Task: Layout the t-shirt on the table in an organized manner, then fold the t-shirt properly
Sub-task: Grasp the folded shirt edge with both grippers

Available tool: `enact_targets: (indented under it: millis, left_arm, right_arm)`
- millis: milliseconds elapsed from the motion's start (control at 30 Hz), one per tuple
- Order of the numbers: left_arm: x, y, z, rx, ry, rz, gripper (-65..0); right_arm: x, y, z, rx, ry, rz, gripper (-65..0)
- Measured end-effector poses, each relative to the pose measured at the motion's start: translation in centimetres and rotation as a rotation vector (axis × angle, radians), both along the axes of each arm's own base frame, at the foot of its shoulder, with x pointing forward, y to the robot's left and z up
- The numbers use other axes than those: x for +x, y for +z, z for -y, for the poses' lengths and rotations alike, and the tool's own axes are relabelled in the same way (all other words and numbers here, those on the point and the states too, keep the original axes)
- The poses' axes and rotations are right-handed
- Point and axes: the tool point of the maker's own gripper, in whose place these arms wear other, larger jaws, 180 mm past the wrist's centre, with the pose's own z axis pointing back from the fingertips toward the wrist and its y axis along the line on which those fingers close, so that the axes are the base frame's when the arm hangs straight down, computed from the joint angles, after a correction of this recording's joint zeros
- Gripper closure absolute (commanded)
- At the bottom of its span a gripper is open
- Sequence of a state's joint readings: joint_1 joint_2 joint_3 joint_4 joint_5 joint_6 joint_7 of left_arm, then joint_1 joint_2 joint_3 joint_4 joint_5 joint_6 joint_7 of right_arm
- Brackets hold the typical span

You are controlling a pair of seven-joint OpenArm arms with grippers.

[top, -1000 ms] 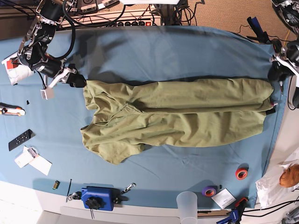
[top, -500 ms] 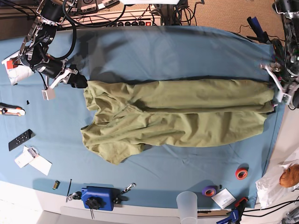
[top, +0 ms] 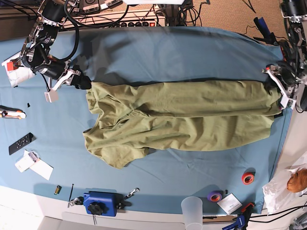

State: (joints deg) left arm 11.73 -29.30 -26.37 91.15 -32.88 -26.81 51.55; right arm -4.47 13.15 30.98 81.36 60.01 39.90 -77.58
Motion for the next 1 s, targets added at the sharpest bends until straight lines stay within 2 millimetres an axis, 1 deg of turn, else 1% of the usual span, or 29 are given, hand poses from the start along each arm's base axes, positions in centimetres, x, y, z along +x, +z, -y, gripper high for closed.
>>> enact_targets:
  millis: [100, 233, 300, 400, 433, 467, 533, 667, 767, 867, 1000]
  left_arm:
    - [0.4, 0.2, 0.3, -0.011, 0.003, 0.021, -24.1]
    - [1.2, 0.8, 0.4, -0.023, 0.003, 0.045, -23.6]
    - [1.5, 0.9, 0.7, -0.033, 0.005, 0.055, -18.4]
    - [1.5, 0.5, 1.7, -0.061, 0.011, 0.057, -5.1]
    - [1.4, 0.3, 1.9, -0.069, 0.013, 0.055, -1.5]
    - [1.4, 0.2, 2.3, -0.078, 0.015, 0.054, 0.0]
    - [1.3, -0.1, 2.7, -0.084, 0.018, 0.051, 0.0]
    - [0.9, -0.5, 2.9, -0.095, 0.022, 0.022, 0.0]
    - [0.6, -0.7, 2.8, -0.095, 0.02, -0.004, 0.0]
    - [0.2, -0.8, 2.9, -0.098, 0.02, -0.012, 0.0]
    - [-0.6, -1.2, 3.1, -0.111, 0.022, -0.018, 0.0]
  right_arm:
    - [0.2, 0.5, -1.0, 0.046, 0.018, 0.021, -17.5]
    - [0.2, 0.4, -2.1, 0.058, 0.05, 0.017, -17.5]
    - [0.3, 0.4, -2.6, 0.06, 0.061, 0.02, -17.5]
    - [0.9, 0.5, -3.2, 0.067, 0.064, 0.043, -16.8]
    - [1.0, 0.5, -3.4, 0.064, 0.068, 0.046, -14.2]
    - [1.1, 0.4, -3.4, 0.053, 0.068, 0.047, -9.8]
    - [1.4, 0.0, -3.3, 0.013, 0.073, 0.036, 0.0]
    - [2.4, 0.2, -3.9, 0.016, 0.067, 0.054, 0.0]
    - [2.7, 0.5, -4.0, 0.025, 0.057, 0.071, 0.0]
    - [2.7, 0.6, -3.4, 0.024, 0.036, 0.076, 0.0]
    - [2.7, 1.2, -1.4, 0.026, -0.028, 0.091, 0.0]
